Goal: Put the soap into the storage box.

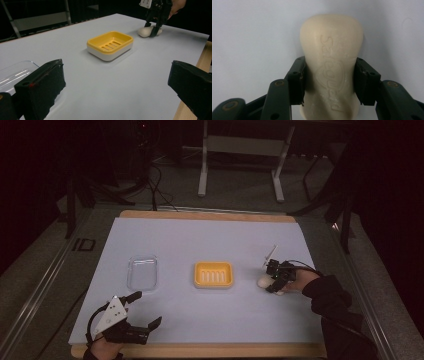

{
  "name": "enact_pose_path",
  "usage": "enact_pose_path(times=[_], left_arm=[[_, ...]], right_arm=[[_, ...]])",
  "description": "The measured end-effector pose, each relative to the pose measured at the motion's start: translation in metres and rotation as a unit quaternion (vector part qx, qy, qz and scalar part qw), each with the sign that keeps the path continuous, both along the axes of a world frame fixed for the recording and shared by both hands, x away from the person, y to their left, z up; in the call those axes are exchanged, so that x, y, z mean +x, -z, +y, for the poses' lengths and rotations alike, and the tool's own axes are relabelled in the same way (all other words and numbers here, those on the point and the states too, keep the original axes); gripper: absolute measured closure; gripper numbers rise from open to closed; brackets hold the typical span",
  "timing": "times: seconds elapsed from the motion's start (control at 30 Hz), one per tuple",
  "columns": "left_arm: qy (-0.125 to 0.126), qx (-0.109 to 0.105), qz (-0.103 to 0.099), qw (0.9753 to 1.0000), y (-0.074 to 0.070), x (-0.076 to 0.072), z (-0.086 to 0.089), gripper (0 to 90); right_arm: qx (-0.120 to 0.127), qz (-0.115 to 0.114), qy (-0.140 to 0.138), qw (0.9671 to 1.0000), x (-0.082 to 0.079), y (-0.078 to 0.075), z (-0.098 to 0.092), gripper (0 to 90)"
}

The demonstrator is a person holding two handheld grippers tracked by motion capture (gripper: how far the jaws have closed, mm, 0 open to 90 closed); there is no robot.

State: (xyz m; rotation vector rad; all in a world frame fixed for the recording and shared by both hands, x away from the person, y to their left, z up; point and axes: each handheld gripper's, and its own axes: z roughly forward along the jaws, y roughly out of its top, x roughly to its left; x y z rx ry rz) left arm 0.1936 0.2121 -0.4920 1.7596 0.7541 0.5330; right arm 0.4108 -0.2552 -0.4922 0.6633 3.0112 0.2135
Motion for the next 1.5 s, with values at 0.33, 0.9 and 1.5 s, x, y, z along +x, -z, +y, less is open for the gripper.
enact_pose_path(times=[0.33, 0.9, 1.5], left_arm=[[-0.001, 0.002, 0.000, 1.0000, 0.000, 0.000, -0.001, 1.1], [0.003, 0.015, -0.002, 0.9999, 0.002, -0.001, -0.002, 1.1], [0.003, 0.016, -0.002, 0.9999, 0.002, 0.000, -0.002, 1.1]], right_arm=[[0.032, 0.011, -0.038, 0.9987, -0.004, -0.015, 0.003, 49.7], [0.039, -0.007, -0.104, 0.9938, -0.003, -0.052, 0.026, 49.7], [0.038, -0.014, -0.142, 0.9891, -0.002, -0.094, 0.048, 49.7]])
